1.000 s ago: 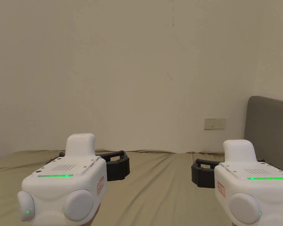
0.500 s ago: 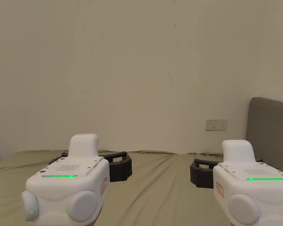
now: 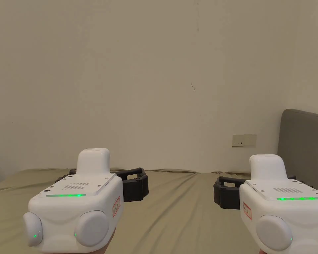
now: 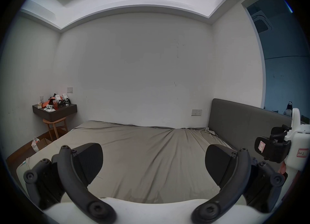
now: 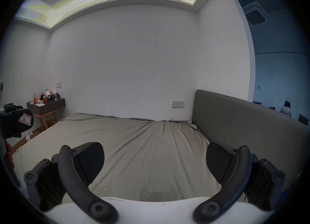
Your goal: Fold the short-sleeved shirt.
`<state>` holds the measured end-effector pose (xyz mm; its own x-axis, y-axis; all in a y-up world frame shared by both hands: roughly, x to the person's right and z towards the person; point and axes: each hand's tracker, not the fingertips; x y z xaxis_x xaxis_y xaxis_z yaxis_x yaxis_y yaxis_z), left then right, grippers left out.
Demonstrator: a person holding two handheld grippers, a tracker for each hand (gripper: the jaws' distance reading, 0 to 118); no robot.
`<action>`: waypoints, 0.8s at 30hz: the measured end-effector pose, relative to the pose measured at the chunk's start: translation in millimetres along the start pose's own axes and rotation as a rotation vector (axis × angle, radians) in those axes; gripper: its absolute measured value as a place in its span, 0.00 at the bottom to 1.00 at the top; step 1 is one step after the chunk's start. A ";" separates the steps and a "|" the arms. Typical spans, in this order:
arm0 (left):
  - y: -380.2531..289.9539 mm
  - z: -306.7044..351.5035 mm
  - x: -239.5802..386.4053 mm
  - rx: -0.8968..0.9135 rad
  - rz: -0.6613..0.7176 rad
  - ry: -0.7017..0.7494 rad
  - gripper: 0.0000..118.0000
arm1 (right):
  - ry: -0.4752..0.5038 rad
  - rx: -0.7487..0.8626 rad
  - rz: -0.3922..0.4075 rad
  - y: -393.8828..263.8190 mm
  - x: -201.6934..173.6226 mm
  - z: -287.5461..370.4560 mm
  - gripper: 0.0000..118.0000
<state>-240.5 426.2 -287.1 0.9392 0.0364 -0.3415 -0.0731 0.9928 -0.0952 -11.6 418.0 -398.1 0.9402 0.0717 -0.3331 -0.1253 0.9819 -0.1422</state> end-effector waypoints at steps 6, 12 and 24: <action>-0.8 -1.8 1.6 -0.007 -0.003 -0.004 1.00 | 0.001 0.001 0.001 0.8 1.9 -0.1 1.00; 0.0 -3.4 1.6 -0.006 -0.008 -0.003 1.00 | 0.004 0.002 0.007 1.0 2.8 -1.7 1.00; 0.2 -3.1 2.9 -0.013 -0.018 0.001 1.00 | -0.010 -0.004 0.014 2.7 -1.7 2.7 1.00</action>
<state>-238.9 426.1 -291.1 0.9401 0.0182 -0.3404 -0.0602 0.9917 -0.1132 -12.6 421.0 -395.5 0.9415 0.0876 -0.3255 -0.1402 0.9799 -0.1416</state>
